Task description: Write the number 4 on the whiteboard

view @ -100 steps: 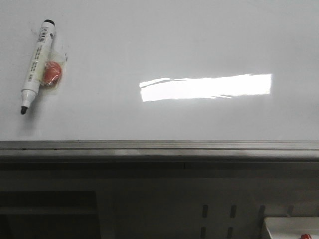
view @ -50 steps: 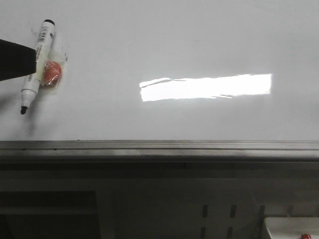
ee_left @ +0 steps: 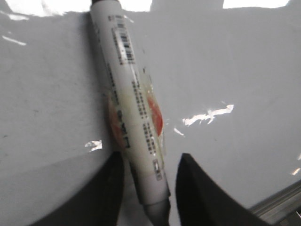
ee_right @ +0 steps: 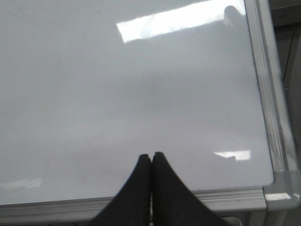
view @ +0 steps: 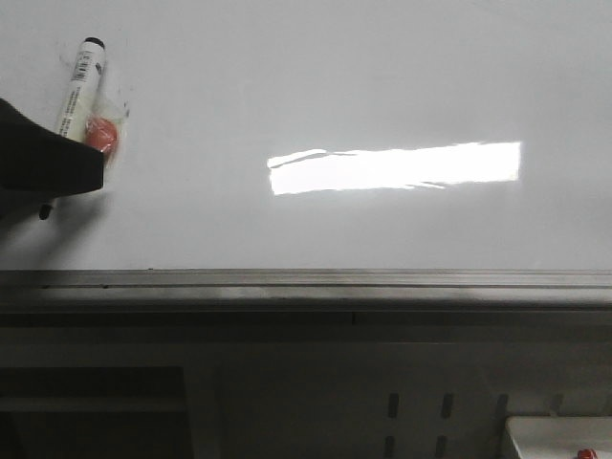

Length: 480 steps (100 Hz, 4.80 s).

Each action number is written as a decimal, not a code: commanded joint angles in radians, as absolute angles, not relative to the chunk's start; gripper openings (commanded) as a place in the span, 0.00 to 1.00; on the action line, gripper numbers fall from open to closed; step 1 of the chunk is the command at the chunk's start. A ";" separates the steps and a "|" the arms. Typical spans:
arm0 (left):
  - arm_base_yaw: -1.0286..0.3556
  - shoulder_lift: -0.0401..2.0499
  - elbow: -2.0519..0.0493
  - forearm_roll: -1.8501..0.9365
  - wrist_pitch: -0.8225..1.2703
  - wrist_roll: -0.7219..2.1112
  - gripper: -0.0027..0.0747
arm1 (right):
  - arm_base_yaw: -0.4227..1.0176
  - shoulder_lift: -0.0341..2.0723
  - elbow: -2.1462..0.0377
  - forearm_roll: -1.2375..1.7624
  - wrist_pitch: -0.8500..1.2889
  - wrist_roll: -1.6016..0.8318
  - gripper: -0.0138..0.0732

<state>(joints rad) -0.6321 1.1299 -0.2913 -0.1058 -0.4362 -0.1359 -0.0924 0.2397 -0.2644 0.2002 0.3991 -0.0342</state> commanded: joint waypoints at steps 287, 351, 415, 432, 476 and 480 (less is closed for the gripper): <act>-0.586 0.881 -0.321 0.496 -0.436 -0.148 0.48 | 0.902 1.072 -0.906 0.235 0.257 -0.237 0.08; -0.464 0.637 -0.321 0.264 -0.315 -0.148 0.47 | 0.717 1.342 -1.197 0.148 0.313 -0.237 0.08; -0.464 0.637 -0.321 0.264 -0.315 -0.148 0.47 | 0.716 1.381 -1.106 0.186 0.323 -0.237 0.08; -0.464 0.637 -0.321 0.264 -0.315 -0.148 0.47 | 0.721 1.379 -1.099 0.186 0.312 -0.237 0.08; -0.464 0.637 -0.321 0.264 -0.315 -0.148 0.47 | 0.579 1.308 -1.068 0.186 0.436 -0.237 0.08; -0.464 0.637 -0.321 0.264 -0.315 -0.148 0.47 | 0.577 1.308 -1.065 0.186 0.438 -0.237 0.08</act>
<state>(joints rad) -0.4691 0.6410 -0.2930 0.2808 -0.2468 -0.1373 0.6125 1.3343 -1.0585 0.2427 0.4539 -0.2271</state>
